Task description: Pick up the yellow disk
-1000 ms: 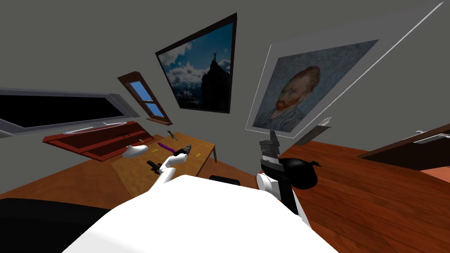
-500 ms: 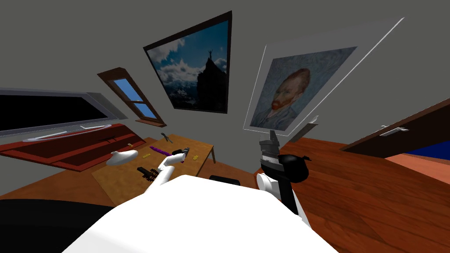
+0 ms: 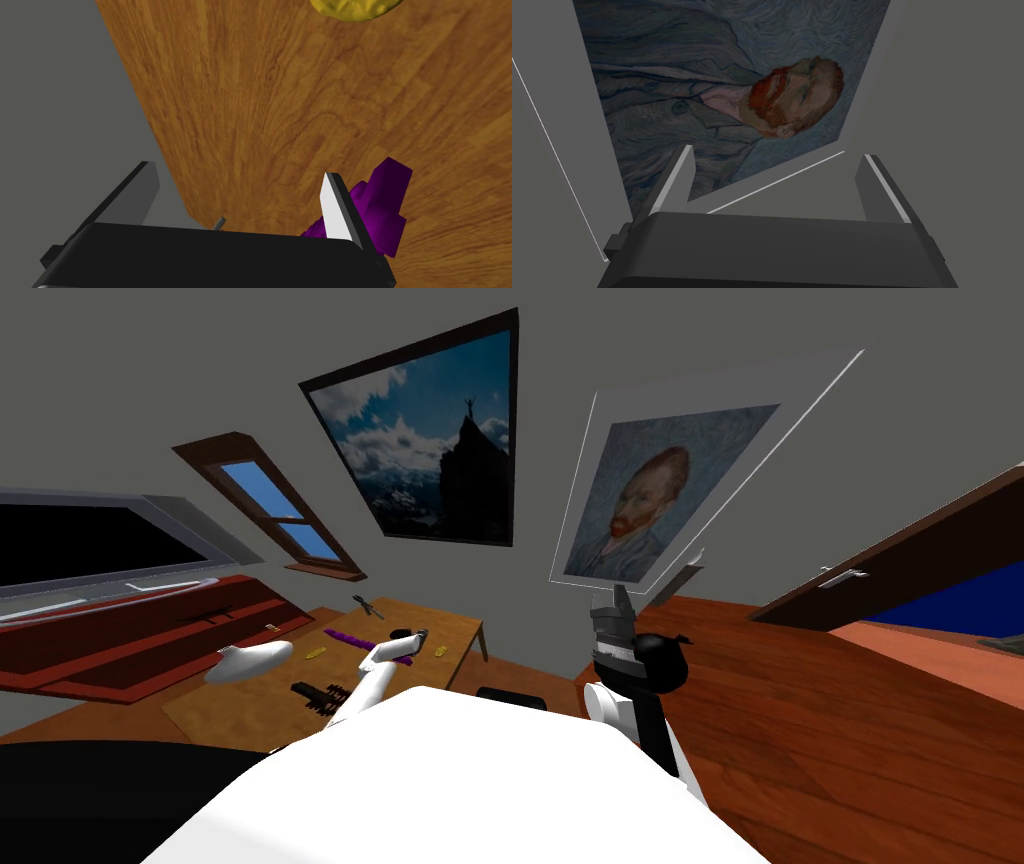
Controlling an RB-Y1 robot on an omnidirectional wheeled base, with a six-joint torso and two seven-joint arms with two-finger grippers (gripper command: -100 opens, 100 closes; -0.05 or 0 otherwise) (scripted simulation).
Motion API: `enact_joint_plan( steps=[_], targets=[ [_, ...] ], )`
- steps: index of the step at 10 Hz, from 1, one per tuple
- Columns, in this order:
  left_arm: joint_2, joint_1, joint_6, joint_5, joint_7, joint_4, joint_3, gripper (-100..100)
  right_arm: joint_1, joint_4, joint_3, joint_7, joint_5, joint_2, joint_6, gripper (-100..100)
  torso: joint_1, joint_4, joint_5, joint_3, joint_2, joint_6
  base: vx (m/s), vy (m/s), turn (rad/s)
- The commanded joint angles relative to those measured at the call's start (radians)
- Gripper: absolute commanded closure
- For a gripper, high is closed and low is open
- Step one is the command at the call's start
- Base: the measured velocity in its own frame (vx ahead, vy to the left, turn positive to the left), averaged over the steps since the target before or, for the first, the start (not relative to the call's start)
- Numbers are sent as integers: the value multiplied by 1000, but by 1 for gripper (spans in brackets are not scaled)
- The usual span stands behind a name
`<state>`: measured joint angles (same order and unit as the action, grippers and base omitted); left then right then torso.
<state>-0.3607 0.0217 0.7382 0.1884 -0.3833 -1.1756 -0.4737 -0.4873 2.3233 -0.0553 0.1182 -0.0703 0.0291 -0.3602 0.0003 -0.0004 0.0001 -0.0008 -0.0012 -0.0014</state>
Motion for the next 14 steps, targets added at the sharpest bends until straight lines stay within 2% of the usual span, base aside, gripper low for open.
enact_joint_plan(
  steps=[1,2,3,4,5,6,7,8,9,10,11,12,13,14],
  targets=[
    [-20,30,50,14,-24,50,-26,-100,0,0,0,0,0,0,0,0,0,0,0,0,0,0,13,14,-151],
    [-20,30,56,14,-24,75,-26,-100,0,0,0,0,0,0,0,0,0,0,0,0,0,1,12,16,-72],
    [-34,54,96,22,-42,110,-47,-100,0,0,0,0,0,0,0,0,0,0,0,0,0,0,14,15,-123],
    [-34,54,102,22,-42,129,-47,-100,0,0,0,0,0,0,0,0,0,0,0,0,0,1,11,15,-73],
    [-47,77,131,30,-59,181,-68,-100,0,0,0,0,0,0,0,0,0,0,0,0,0,0,13,15,-136],
    [-47,77,146,30,-59,181,-68,-100,0,0,0,0,0,0,0,0,0,0,0,0,0,1,11,15,-70],
    [-61,98,182,38,-75,226,-87,-100,0,0,0,0,0,0,0,0,0,0,0,0,0,0,12,13,-109],
    [-61,98,188,38,-75,231,-87,-100,0,0,0,0,0,0,0,0,0,0,0,0,0,0,10,12,-75],
    [-73,119,228,45,-91,271,-106,-100,0,0,0,0,0,0,0,0,0,0,0,0,0,0,9,10,-120],
    [-73,119,228,45,-91,278,-106,-100,0,0,0,0,0,0,0,0,-1,0,0,0,0,0,8,12,-69],
    [-84,138,266,52,-105,319,-123,-100,0,0,0,0,0,0,0,0,-1,0,0,0,0,0,9,12,-88],
    [-84,138,266,52,-105,323,-123,-100,0,0,0,0,0,0,0,0,-1,0,0,0,0,0,10,12,-66],
    [-95,155,300,58,-118,358,-139,-100,0,0,0,0,0,0,0,0,0,0,0,0,0,0,11,15,-114],
    [-95,155,300,58,-118,365,-139,-100,0,0,0,0,0,0,0,0,0,0,0,0,0,0,9,13,-61]
  ],
)
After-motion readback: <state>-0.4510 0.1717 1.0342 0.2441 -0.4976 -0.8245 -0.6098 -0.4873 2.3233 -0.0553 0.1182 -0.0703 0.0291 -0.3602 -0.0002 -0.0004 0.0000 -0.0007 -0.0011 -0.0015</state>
